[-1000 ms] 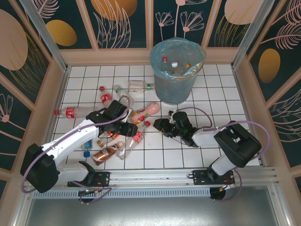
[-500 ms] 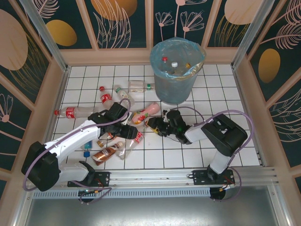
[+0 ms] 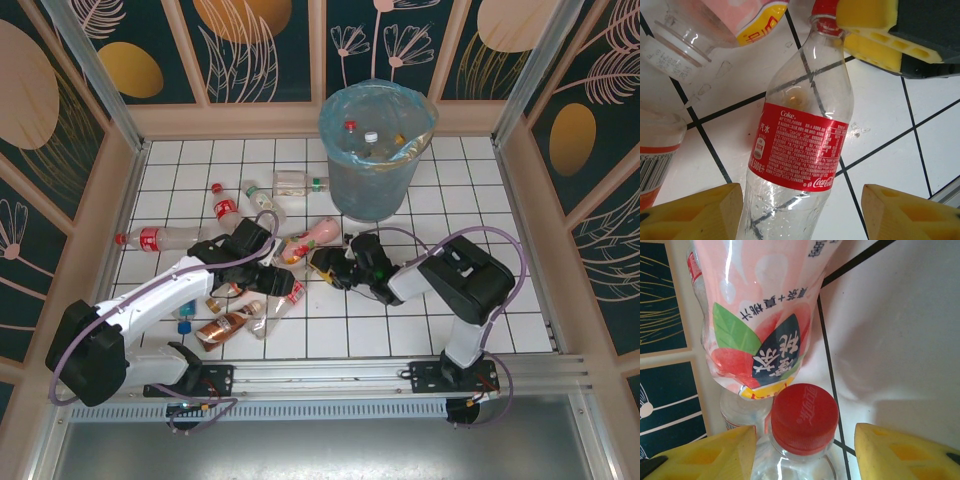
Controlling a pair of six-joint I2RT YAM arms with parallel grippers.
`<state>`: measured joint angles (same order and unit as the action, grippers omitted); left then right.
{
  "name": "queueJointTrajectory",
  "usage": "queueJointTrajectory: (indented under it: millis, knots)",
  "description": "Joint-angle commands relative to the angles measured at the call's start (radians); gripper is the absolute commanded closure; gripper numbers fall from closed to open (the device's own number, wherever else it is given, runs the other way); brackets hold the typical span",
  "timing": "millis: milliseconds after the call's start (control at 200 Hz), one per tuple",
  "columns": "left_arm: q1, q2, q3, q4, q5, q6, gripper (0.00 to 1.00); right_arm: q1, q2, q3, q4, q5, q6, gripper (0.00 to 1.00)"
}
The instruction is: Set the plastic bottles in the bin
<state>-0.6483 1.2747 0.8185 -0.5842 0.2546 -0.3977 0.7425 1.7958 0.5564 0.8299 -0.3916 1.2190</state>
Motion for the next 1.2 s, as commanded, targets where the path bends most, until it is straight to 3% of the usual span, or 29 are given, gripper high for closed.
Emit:
queueJointTrajectory:
  millis: [0,691,1026,1191]
  knots:
    - [-0.006,0.001,-0.012,0.018,0.012,-0.012,0.36,0.010,0.029,0.026,0.029,0.003,0.017,0.45]
    - [-0.007,-0.047,-0.016,0.035,-0.009,-0.019,0.35,0.014,0.057,0.049,-0.041,0.053,0.002,0.48]
    - [-0.005,-0.051,0.000,0.023,-0.021,-0.018,0.34,0.011,0.037,0.030,-0.031,0.079,-0.014,0.54]
    - [-0.005,-0.050,0.021,0.006,-0.031,-0.015,0.34,0.008,-0.012,0.007,-0.034,0.114,-0.044,0.66]
